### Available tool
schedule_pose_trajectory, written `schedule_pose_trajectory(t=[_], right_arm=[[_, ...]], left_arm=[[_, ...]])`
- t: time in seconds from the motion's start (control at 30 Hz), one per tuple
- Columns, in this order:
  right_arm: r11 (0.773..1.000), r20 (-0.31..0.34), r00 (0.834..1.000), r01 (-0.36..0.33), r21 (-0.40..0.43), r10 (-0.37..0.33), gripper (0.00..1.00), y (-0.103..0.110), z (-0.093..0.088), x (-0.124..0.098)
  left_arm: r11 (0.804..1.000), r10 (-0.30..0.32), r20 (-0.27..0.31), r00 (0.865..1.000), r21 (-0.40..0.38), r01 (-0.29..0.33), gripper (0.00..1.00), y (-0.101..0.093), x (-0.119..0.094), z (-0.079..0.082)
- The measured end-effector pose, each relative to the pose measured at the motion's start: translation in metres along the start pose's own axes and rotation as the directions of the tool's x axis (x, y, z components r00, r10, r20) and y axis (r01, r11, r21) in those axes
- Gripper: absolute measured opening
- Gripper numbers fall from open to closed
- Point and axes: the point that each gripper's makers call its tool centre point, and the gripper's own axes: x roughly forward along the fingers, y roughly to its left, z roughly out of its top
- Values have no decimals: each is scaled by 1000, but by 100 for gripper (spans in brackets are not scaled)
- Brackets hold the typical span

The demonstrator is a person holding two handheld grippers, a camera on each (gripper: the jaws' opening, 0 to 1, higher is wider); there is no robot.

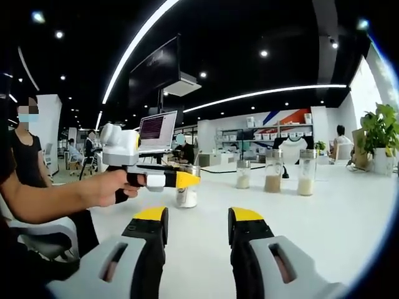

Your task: Rotate the seasoning bottle until the label or dispensing opening points toward the visible target arrow and the bottle remains upright within the marked orientation range

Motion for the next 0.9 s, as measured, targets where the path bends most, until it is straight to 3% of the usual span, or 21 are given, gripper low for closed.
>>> schedule_pose_trajectory(t=[0.7, 0.9], right_arm=[[1000, -10, 1000, -13, -3, 13, 35, 7, -2, 3], [1000, -6, 1000, -18, -6, 18, 35, 10, 0, 3]], left_arm=[[1000, -2, 12, 1000, -14, 2, 34, 1, -7, -2], [999, -36, 15, 999, -17, 37, 34, -4, 1, -2]])
